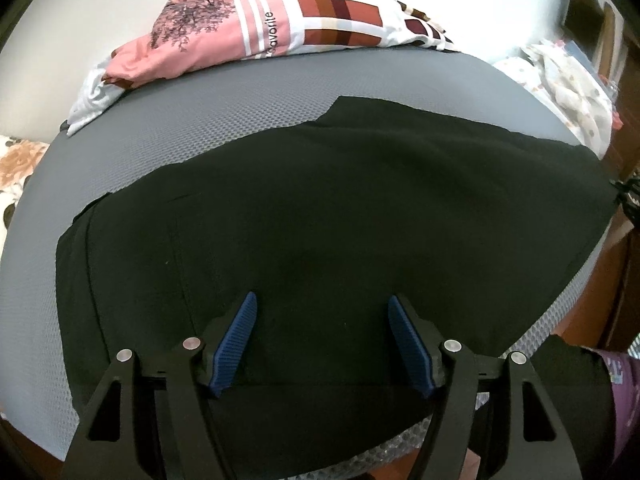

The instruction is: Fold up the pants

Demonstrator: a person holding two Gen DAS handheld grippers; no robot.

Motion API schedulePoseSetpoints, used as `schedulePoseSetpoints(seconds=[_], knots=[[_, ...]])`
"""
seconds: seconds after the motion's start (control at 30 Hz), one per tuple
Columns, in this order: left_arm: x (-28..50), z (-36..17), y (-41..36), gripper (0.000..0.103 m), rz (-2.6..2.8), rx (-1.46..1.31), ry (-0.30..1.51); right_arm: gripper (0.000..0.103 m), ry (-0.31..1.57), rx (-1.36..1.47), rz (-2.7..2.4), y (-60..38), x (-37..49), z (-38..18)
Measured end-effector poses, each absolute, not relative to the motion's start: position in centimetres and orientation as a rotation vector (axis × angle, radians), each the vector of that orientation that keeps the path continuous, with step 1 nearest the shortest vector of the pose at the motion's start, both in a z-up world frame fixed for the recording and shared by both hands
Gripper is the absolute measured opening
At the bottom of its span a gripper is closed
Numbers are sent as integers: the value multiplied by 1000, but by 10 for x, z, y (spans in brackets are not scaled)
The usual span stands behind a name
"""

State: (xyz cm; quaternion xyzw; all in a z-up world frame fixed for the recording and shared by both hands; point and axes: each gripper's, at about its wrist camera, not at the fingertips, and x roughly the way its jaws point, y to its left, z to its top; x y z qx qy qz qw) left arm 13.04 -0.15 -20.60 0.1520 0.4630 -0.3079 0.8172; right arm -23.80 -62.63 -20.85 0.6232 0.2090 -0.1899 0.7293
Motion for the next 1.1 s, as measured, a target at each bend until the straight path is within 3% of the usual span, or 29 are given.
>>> schedulePoseSetpoints(seconds=[0.07, 0.23, 0.37, 0.47, 0.5, 0.53, 0.57, 0.83, 0.93, 1.1], knots=[[131, -206, -2, 72, -661, 327, 989, 3, 442, 1412, -407, -626, -242, -211], [127, -209, -9, 84, -673, 356, 979, 40, 409, 1471, -293, -606, -237, -204], [124, -212, -12, 92, -677, 358, 965, 41, 509, 1430, -166, -571, -206, -200], [124, -213, -11, 92, -685, 356, 960, 41, 572, 1410, -140, -545, -189, -210], [124, -213, -10, 92, -692, 356, 956, 33, 581, 1404, -131, -538, -184, -213], [123, -213, -10, 92, -698, 358, 954, 15, 587, 1384, -126, -531, -179, -213], [123, -213, -9, 92, -702, 359, 952, 8, 610, 1344, -136, -524, -173, -211], [126, -212, -3, 92, -766, 364, 947, 4, 636, 1357, -135, -509, -198, -203], [124, -213, -3, 92, -776, 373, 937, 0, 695, 1376, -168, -509, -204, -226], [124, -213, -4, 92, -778, 391, 939, 3, 668, 1435, -123, -513, -204, -234]])
